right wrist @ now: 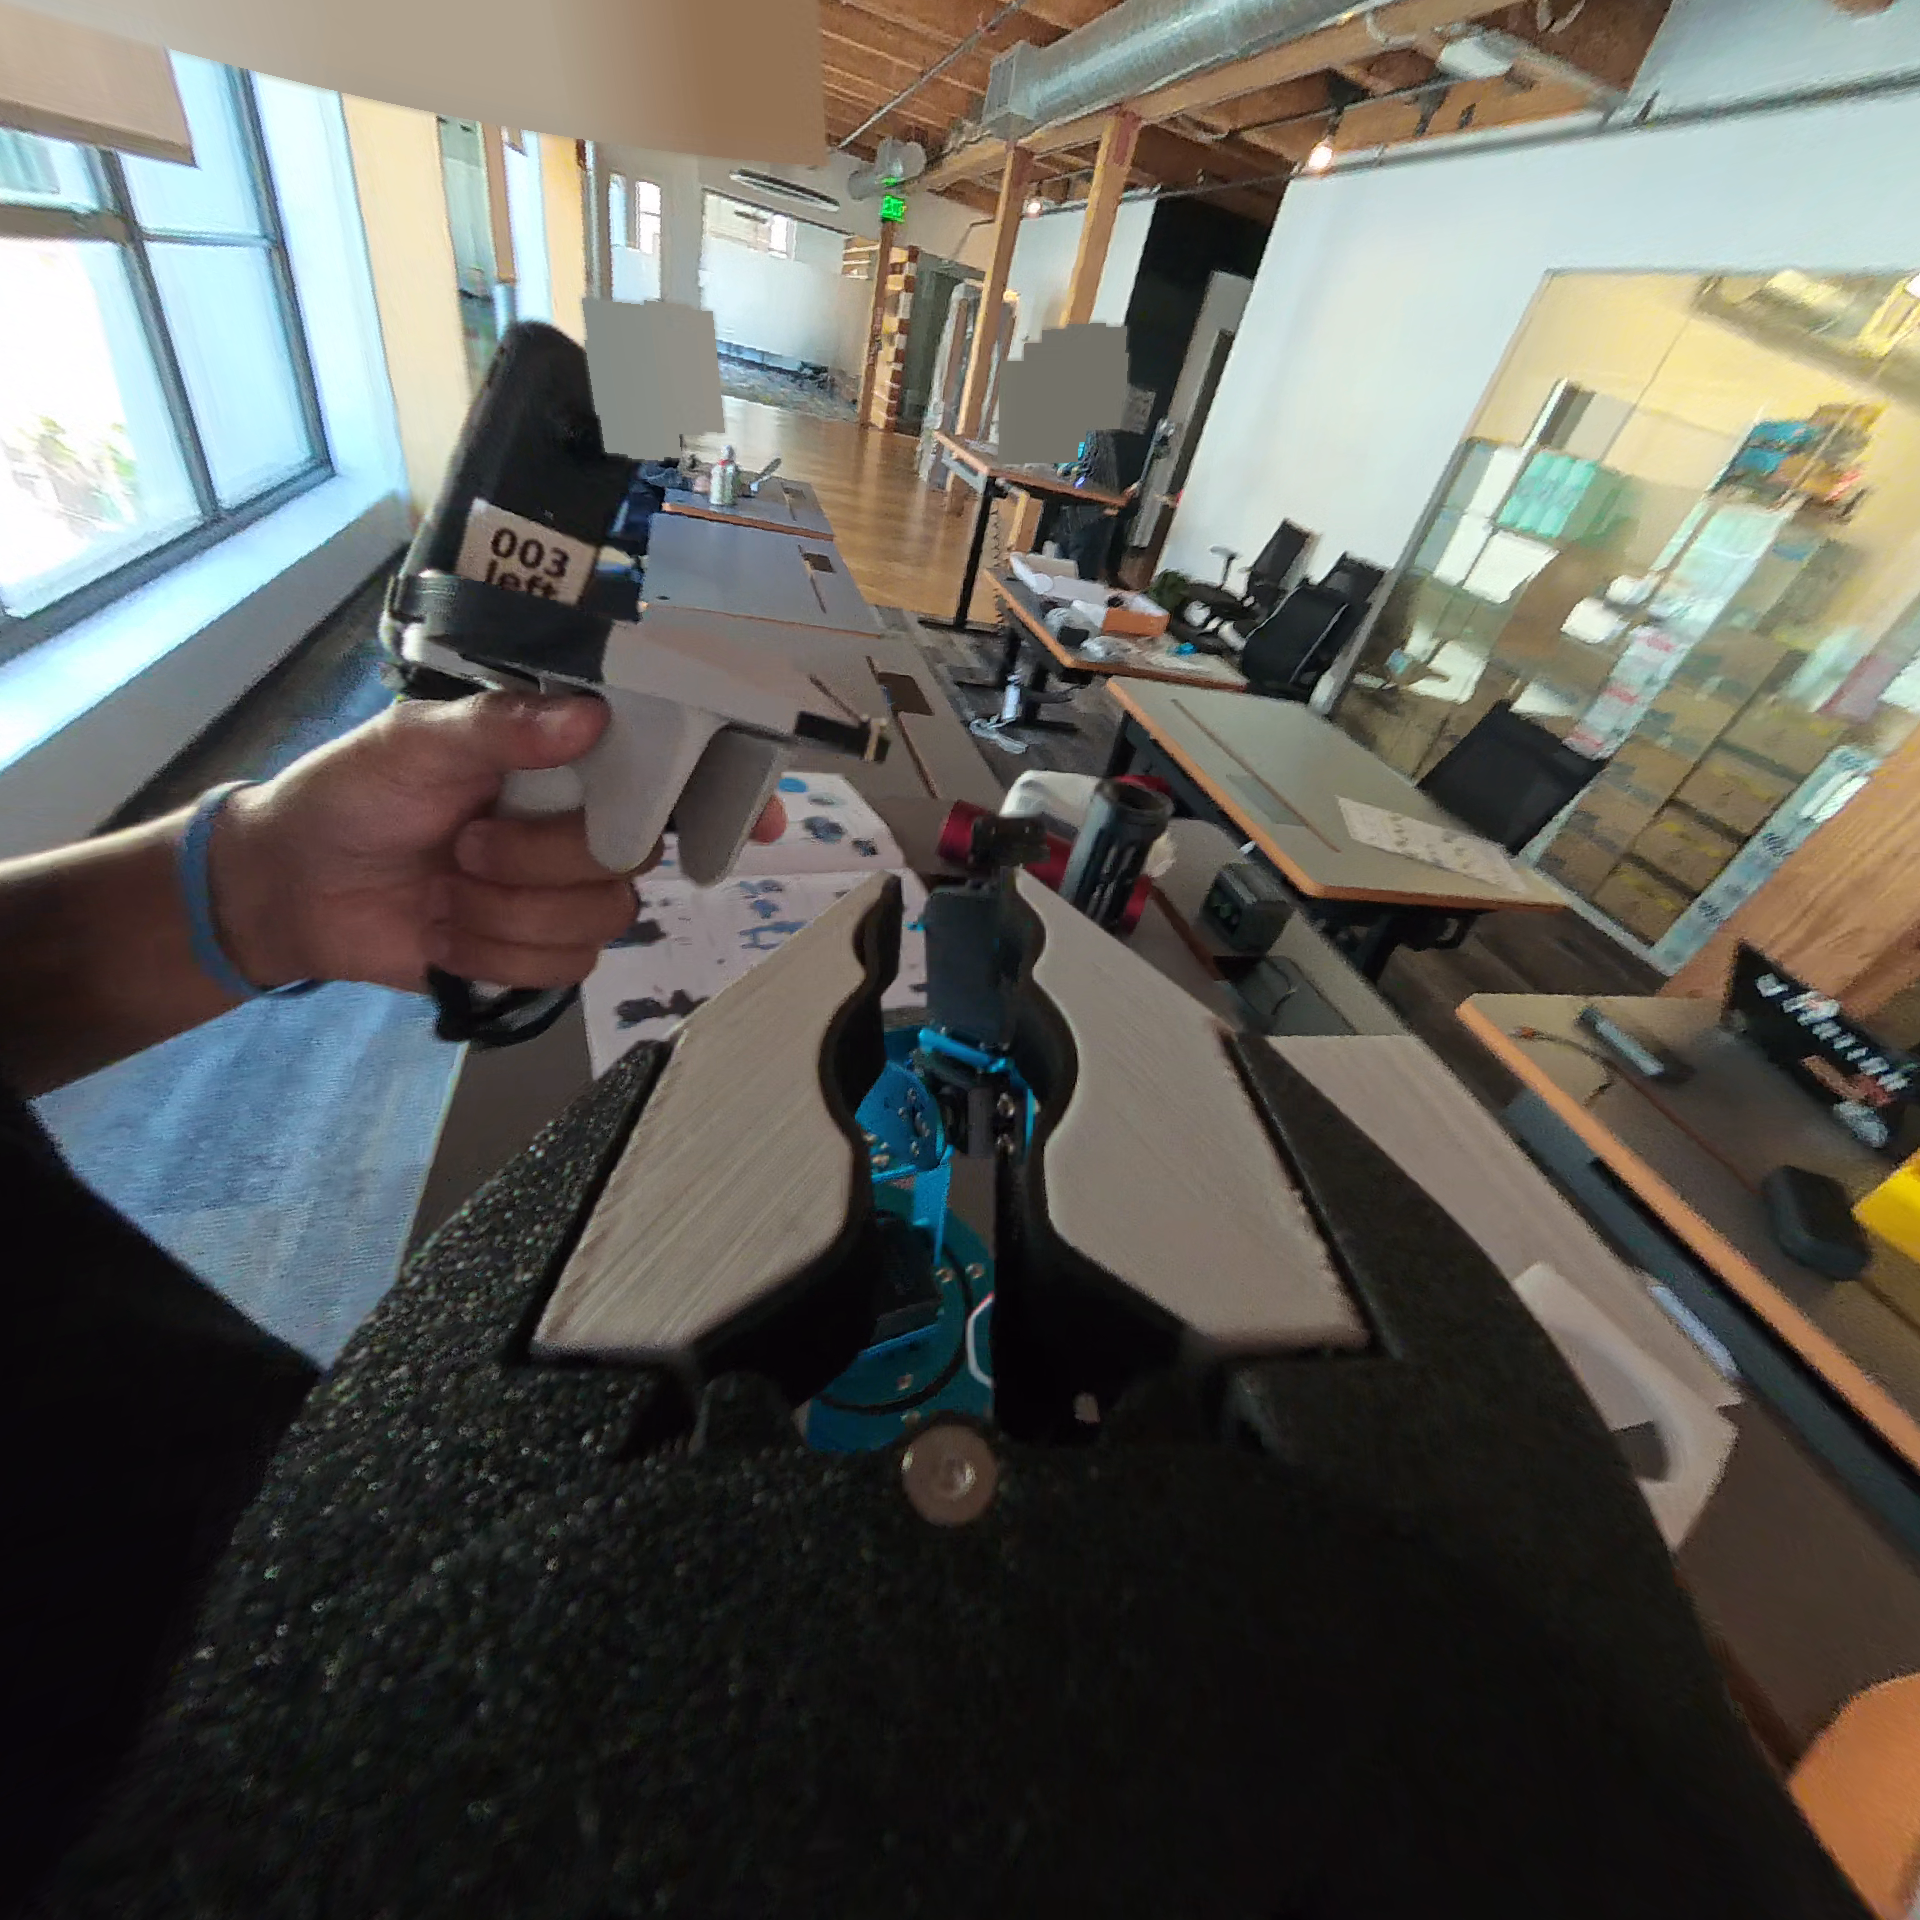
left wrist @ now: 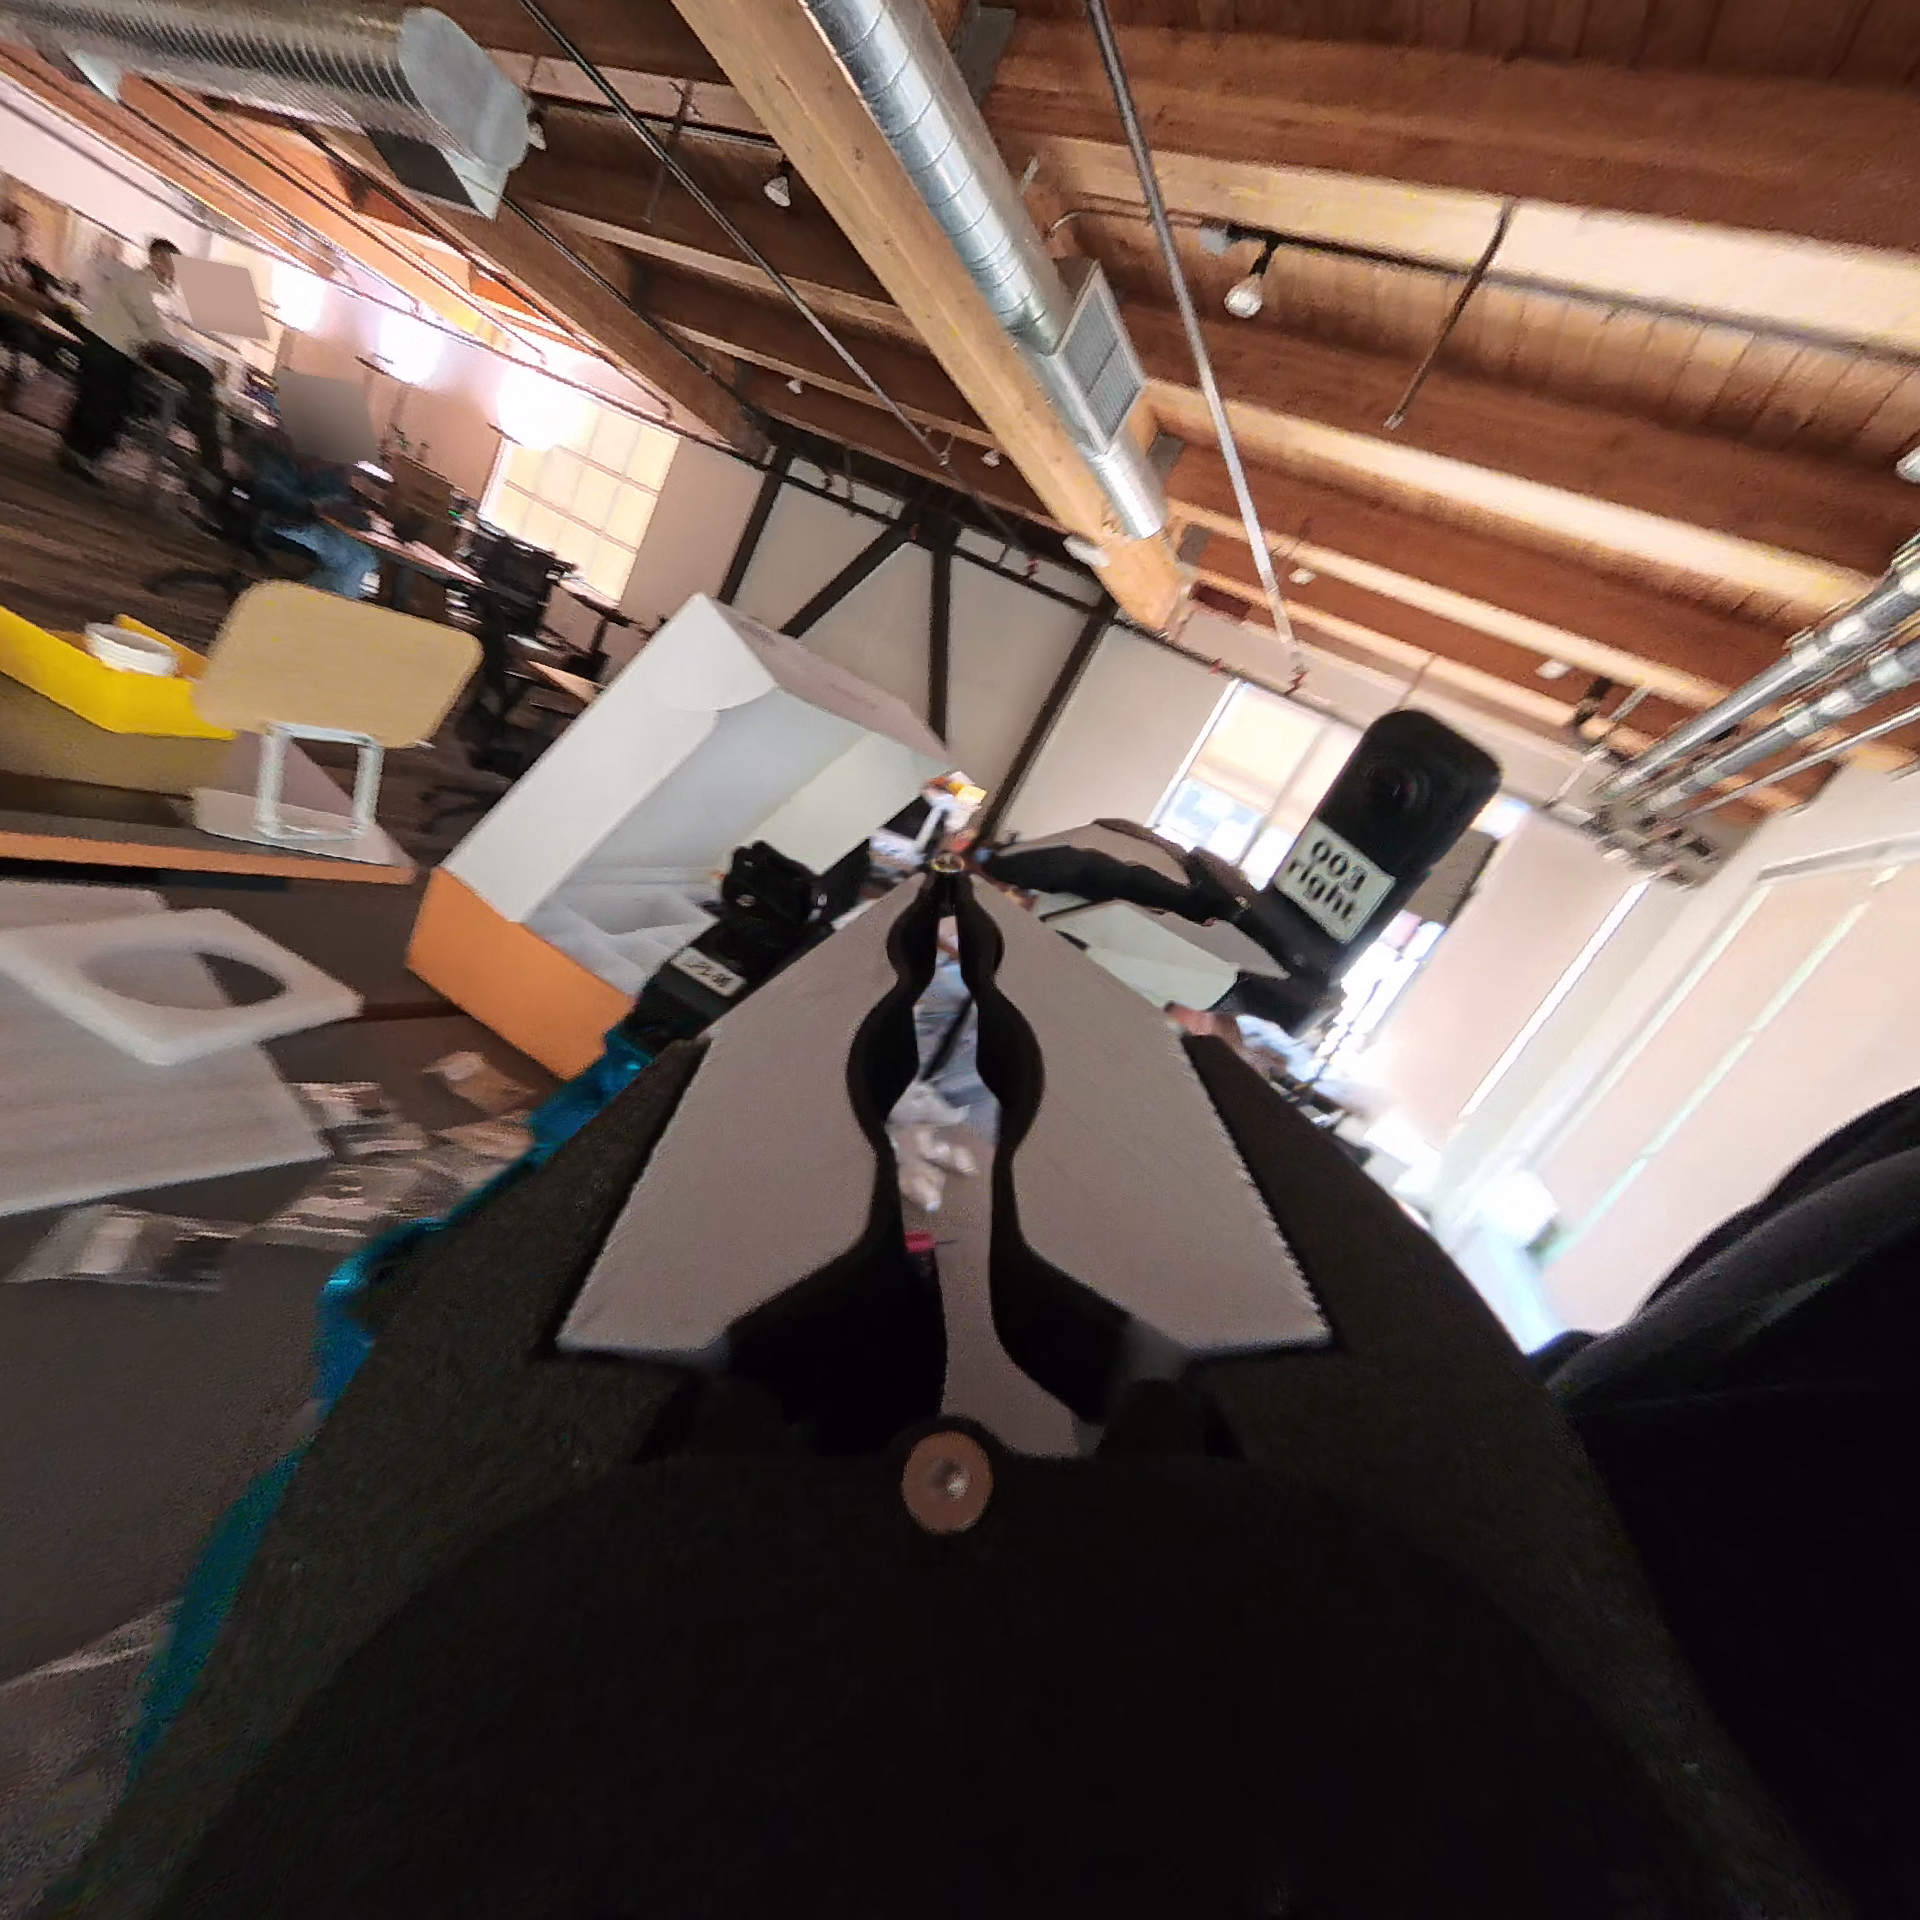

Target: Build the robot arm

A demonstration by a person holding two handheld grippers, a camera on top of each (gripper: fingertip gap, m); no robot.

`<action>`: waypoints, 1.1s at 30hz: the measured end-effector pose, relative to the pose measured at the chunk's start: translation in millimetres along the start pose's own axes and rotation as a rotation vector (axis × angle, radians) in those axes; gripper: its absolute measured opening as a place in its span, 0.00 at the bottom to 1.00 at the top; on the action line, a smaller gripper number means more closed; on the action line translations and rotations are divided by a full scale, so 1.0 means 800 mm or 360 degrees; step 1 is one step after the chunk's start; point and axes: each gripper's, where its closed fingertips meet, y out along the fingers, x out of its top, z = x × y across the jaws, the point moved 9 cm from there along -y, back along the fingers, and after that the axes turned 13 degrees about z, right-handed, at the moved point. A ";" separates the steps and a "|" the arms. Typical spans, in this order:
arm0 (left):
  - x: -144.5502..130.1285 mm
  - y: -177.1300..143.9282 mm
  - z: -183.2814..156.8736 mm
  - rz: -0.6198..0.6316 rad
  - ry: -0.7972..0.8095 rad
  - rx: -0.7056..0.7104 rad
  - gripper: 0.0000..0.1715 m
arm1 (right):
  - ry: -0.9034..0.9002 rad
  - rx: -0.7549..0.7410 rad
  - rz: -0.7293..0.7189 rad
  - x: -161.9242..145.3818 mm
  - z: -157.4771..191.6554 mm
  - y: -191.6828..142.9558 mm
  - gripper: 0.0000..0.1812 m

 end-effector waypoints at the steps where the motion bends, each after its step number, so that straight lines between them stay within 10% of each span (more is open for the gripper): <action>1: -0.002 0.002 -0.002 -0.0024 -0.0070 -0.0054 0.01 | -0.0043 -0.0040 -0.0027 0.005 0.003 0.000 0.10; 13: -0.017 0.013 -0.002 -0.0044 -0.0620 -0.0602 0.01 | -0.0330 0.0051 -0.0145 0.019 0.041 0.012 0.17; 33: -0.024 0.013 0.003 0.0140 -0.0721 -0.0755 0.00 | -0.0505 0.0037 -0.0061 0.015 0.042 0.019 0.03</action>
